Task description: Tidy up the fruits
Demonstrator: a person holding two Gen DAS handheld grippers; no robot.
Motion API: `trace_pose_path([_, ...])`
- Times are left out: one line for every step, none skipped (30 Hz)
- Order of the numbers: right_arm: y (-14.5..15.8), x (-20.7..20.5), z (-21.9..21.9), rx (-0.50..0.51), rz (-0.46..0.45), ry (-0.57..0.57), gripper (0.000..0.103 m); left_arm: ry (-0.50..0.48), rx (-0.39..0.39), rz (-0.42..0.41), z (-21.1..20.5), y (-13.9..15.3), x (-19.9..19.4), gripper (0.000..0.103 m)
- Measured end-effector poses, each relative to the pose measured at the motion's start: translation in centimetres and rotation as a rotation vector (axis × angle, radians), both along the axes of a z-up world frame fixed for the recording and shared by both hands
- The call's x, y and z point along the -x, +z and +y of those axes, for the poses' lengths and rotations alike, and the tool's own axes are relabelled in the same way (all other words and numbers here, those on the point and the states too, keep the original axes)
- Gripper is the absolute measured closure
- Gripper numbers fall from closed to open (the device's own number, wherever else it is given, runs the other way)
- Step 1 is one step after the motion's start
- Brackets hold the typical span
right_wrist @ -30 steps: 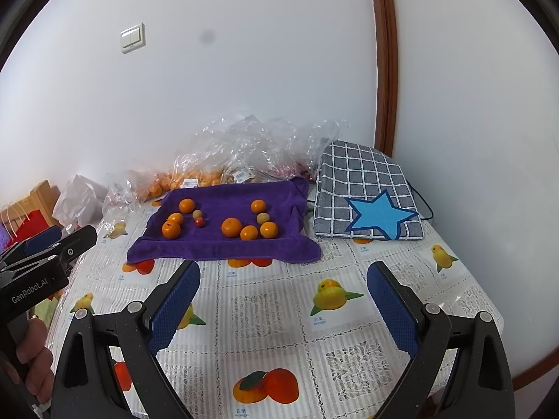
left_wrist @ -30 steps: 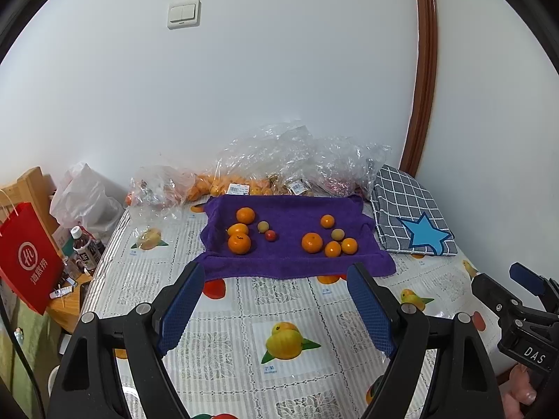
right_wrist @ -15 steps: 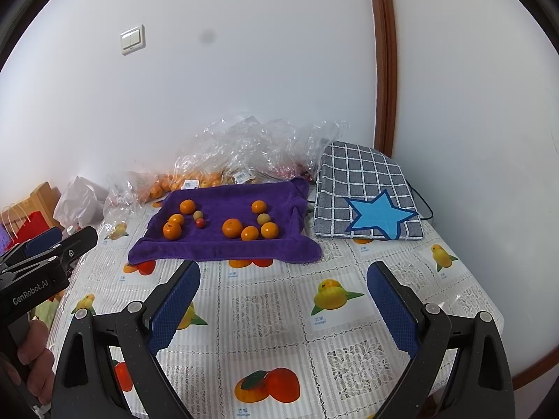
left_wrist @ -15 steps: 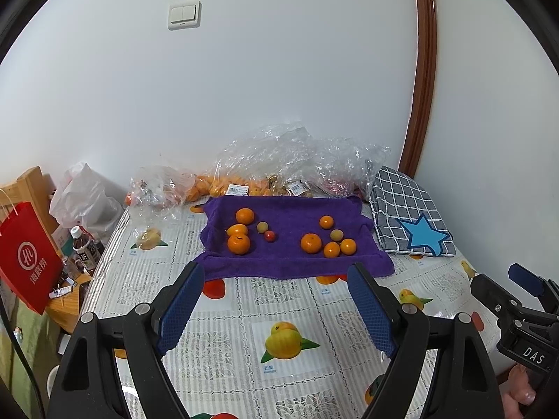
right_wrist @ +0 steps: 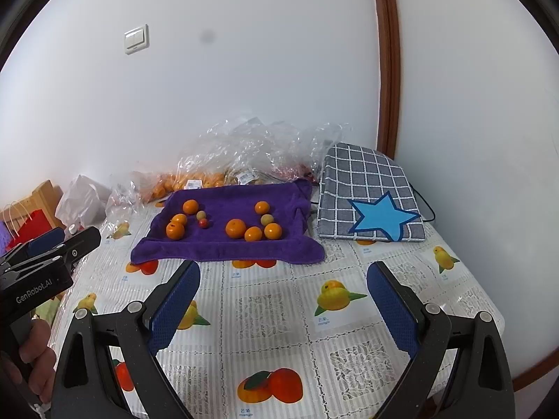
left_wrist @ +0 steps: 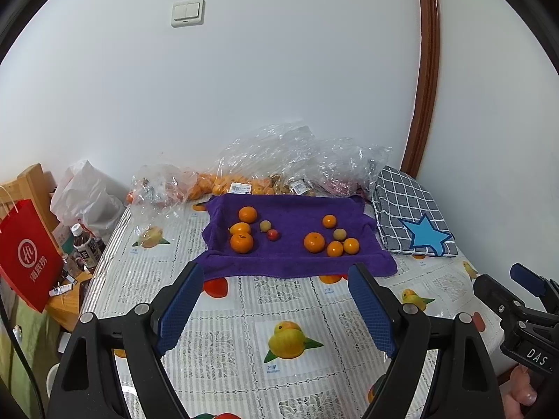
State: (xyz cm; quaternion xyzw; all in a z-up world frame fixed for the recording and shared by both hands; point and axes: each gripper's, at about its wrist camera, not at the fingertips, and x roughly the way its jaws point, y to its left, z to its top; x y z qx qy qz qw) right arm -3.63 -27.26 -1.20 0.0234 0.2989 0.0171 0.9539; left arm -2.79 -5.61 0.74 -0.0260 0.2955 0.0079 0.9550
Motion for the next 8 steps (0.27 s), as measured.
trace_pose_path([-0.01, -0.03, 0.04, 0.001, 0.000, 0.001, 0.007, 0.000, 0.002, 0.000, 0.00, 0.01, -0.03, 0.019])
trace_pose_path([-0.03, -0.09, 0.12, 0.003, 0.000, 0.001, 0.007, 0.001, 0.004, 0.001, 0.04, -0.04, -0.05, 0.019])
trace_pose_path([-0.04, -0.12, 0.20, 0.005, 0.001, 0.001, 0.008, 0.002, 0.004, 0.001, 0.07, -0.09, -0.08, 0.019])
trace_pose_path([-0.06, -0.11, 0.24, 0.005, 0.001, 0.002, 0.007, 0.002, 0.005, 0.002, 0.09, -0.14, -0.11, 0.019])
trace_pose_path([-0.08, -0.07, 0.31, 0.005, 0.001, 0.002, 0.007, 0.003, 0.005, 0.003, 0.12, -0.23, -0.19, 0.019])
trace_pose_path([-0.11, -0.02, 0.39, 0.004, 0.001, 0.003, 0.007, 0.005, 0.006, 0.003, 0.20, -0.36, -0.19, 0.018])
trace_pose_path([-0.13, -0.05, 0.45, 0.004, 0.000, 0.004, 0.008, 0.006, 0.002, 0.001, 0.23, -0.43, -0.28, 0.018])
trace_pose_path([-0.15, -0.06, 0.50, 0.004, 0.000, 0.005, 0.008, 0.011, 0.000, -0.002, 0.24, -0.52, -0.22, 0.018])
